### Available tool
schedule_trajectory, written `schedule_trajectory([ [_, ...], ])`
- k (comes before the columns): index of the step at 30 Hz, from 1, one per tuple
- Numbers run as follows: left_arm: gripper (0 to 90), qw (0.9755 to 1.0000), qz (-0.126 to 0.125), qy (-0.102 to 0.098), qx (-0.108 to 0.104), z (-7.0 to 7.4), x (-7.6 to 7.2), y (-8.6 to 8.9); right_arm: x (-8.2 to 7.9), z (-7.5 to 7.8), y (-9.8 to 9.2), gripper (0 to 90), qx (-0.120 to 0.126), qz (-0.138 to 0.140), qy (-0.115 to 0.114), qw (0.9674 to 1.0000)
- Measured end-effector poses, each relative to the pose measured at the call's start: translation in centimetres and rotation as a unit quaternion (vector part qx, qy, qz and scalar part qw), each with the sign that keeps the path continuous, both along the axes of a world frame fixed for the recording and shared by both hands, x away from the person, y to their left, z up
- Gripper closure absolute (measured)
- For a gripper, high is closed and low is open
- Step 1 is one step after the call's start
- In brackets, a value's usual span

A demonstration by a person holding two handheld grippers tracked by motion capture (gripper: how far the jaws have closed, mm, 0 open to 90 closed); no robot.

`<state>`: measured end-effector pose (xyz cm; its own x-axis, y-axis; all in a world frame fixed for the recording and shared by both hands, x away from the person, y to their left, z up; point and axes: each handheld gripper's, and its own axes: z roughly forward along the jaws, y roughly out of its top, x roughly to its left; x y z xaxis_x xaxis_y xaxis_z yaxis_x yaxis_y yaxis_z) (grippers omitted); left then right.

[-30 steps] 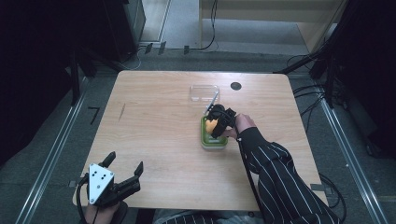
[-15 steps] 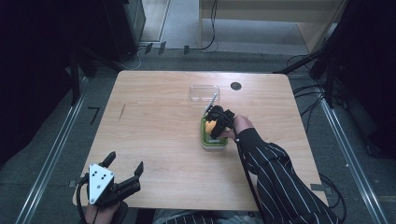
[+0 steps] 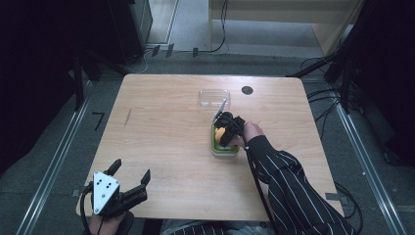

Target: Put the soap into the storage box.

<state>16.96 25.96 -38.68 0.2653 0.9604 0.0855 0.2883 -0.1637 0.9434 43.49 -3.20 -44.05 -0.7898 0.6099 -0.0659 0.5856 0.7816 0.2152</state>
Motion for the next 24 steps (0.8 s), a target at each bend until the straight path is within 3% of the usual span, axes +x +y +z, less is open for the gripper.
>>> schedule_trajectory([
  [13, 13.7, 1.0000, -0.001, 0.000, -0.001, 0.0, 0.0, -0.1, -0.1, 0.5, -0.1, 34.7, 0.007, -0.002, -0.009, 0.9999],
  [24, 13.7, 1.0000, -0.004, 0.001, -0.001, 0.0, 0.1, -0.1, -0.7, 1.5, -0.6, 18.3, 0.009, -0.002, -0.016, 0.9998],
])
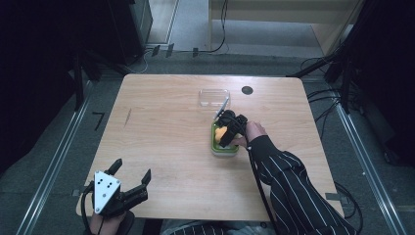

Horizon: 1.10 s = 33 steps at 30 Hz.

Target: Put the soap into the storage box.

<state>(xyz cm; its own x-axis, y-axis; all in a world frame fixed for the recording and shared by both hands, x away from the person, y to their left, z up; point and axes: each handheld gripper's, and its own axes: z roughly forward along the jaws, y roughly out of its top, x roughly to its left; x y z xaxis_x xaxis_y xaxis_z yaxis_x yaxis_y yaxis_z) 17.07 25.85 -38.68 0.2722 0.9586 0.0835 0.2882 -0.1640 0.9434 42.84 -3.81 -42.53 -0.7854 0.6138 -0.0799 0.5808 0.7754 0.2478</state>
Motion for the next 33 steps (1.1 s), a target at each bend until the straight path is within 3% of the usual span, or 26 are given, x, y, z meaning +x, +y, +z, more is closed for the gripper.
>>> schedule_trajectory([
  [19, 13.7, 1.0000, -0.001, 0.000, 0.001, 0.0, 0.2, -0.1, -2.1, 1.3, -2.8, 6.1, -0.001, -0.015, 0.007, 0.9999],
  [33, 13.7, 1.0000, -0.002, 0.000, 0.000, 0.0, 0.2, -0.2, -3.8, 1.4, -5.2, 4.3, -0.005, -0.028, 0.010, 0.9995],
])
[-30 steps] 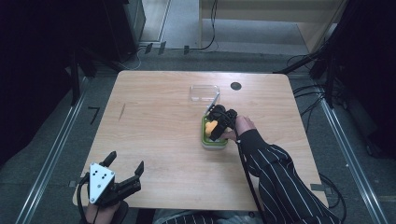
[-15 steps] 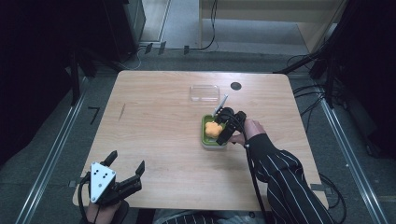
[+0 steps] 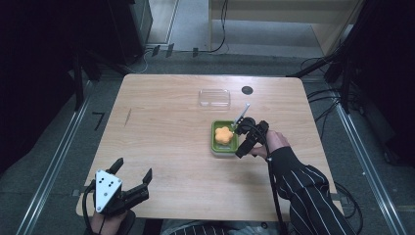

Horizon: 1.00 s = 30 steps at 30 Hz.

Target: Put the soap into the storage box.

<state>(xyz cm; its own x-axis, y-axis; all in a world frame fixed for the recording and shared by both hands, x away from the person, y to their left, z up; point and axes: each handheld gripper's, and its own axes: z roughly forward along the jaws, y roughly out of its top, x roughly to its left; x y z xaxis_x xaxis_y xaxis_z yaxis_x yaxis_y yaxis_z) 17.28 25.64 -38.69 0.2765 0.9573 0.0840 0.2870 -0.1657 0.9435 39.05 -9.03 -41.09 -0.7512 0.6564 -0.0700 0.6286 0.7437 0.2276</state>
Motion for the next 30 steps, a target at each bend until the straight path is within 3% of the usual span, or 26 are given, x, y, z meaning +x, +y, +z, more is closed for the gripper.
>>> schedule_trajectory([
  [30, 13.7, 1.0000, -0.001, 0.001, 0.000, 0.0, 0.0, 0.0, -4.6, -2.5, -6.3, 4.3, -0.028, -0.051, 0.023, 0.9981],
])
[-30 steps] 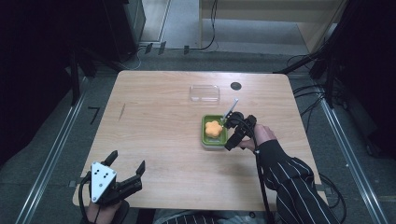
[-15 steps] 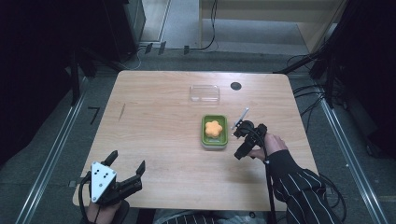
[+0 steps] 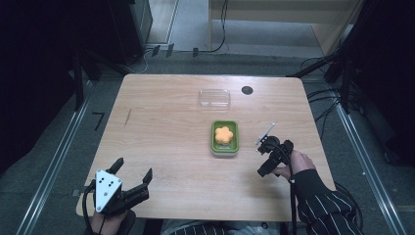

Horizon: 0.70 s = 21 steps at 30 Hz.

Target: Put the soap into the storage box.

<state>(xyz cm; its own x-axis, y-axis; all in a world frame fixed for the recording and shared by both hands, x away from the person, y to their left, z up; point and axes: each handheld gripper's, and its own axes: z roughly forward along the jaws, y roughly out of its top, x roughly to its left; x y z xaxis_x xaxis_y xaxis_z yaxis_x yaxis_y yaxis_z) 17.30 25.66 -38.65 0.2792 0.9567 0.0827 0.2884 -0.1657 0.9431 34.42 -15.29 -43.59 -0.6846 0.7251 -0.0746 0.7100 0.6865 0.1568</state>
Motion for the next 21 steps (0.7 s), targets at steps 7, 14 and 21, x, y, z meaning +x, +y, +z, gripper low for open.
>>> schedule_trajectory([
  [7, 13.7, 1.0000, 0.000, 0.000, 0.000, 0.0, 0.0, 0.0, -1.4, -1.0, -1.2, 4.3, -0.003, -0.010, 0.011, 0.9999],
  [14, 13.7, 1.0000, -0.001, -0.001, 0.001, 0.0, 0.0, -0.1, -2.4, -1.7, -2.2, 4.3, 0.000, -0.016, 0.013, 0.9998],
  [21, 13.7, 1.0000, -0.003, -0.002, 0.003, 0.0, 0.1, -0.2, -3.1, -1.7, -3.1, 3.5, 0.025, -0.020, 0.001, 0.9995],
])
